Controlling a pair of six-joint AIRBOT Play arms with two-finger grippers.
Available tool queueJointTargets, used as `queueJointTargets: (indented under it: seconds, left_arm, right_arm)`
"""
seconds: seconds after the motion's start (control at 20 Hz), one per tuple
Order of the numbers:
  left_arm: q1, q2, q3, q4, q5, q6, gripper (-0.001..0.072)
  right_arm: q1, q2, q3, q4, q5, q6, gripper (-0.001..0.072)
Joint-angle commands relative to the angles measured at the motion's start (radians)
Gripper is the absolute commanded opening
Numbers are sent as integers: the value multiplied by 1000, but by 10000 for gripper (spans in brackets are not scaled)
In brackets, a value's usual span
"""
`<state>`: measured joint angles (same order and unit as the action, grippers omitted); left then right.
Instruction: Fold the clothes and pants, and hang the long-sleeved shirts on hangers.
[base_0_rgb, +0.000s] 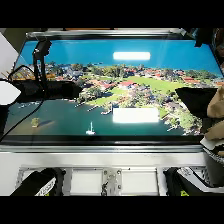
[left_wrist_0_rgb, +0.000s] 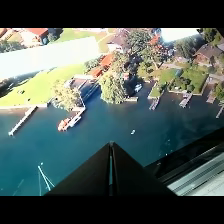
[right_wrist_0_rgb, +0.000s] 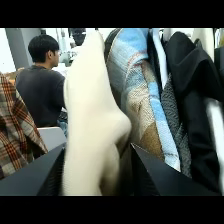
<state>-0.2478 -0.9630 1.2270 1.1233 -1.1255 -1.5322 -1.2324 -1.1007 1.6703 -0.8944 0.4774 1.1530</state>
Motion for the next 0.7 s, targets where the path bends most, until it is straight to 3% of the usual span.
queueJointTargets:
  seconds: [0.0, 0.15, 0.35, 0.45, 0.55, 0.65]
  left_arm:
    - [-1, 1, 0, 1, 0, -1, 17]
    - [-1, 1, 0, 1, 0, -1, 17]
    - [-1, 1, 0, 2, 0, 0, 18]
    - [-1, 0, 0, 2, 0, 0, 17]
    - [-1, 0, 0, 2, 0, 0, 17]
    - [-1, 0, 0, 2, 0, 0, 17]
  right_arm:
    - [0, 36, 1, 1, -8, -1, 453]
    - [0, 92, 1, 32, -55, -1, 448]
    - [0, 138, 1, 221, -34, -30, 448]
    - [0, 145, 1, 426, 55, -171, 447]
    - [2, 139, 1, 713, 192, -401, 447]
    - [37, 125, 1, 933, 338, -556, 447]
